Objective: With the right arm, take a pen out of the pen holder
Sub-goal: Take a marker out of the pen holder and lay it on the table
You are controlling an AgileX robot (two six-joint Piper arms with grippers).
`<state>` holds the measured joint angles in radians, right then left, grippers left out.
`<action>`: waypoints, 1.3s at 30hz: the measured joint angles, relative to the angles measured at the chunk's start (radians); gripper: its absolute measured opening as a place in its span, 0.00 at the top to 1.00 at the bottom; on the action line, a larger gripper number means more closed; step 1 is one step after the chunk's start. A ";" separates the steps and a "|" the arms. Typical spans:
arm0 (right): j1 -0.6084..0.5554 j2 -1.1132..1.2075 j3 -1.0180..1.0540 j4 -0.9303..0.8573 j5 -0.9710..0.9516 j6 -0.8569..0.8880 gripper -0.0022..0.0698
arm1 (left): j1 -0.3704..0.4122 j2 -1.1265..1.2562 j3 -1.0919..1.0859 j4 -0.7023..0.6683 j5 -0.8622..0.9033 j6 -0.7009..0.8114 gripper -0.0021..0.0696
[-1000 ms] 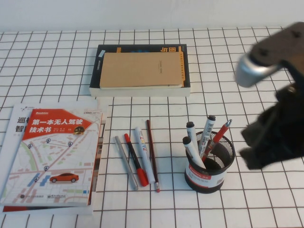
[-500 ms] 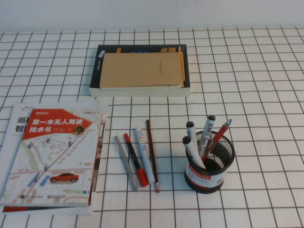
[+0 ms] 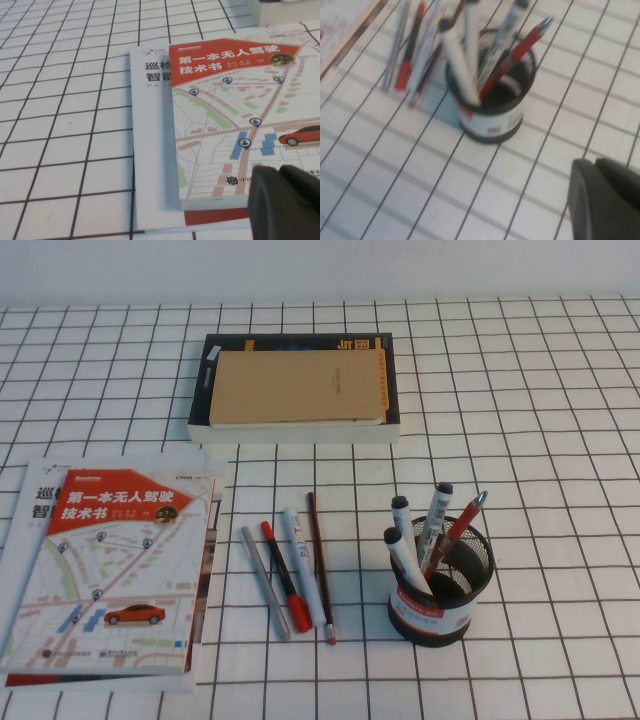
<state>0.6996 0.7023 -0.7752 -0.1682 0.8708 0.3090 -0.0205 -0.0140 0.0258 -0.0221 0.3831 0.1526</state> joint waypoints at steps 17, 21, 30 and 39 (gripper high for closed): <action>-0.579 -0.488 0.798 0.087 -0.928 0.002 0.99 | 0.000 0.000 0.000 0.000 0.000 0.000 0.98; -0.619 -0.610 0.798 0.087 -0.871 0.002 0.99 | 0.000 0.000 0.000 0.000 0.000 0.000 0.98; -0.628 -0.710 0.801 0.032 -0.742 0.002 0.99 | 0.000 0.000 0.000 0.000 0.000 0.000 0.98; -0.628 -0.710 0.801 0.015 -0.742 0.000 0.99 | 0.000 0.000 0.000 0.000 0.000 0.000 0.98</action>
<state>0.0712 -0.0080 0.0253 -0.1529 0.1284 0.3089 -0.0205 -0.0140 0.0258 -0.0221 0.3831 0.1526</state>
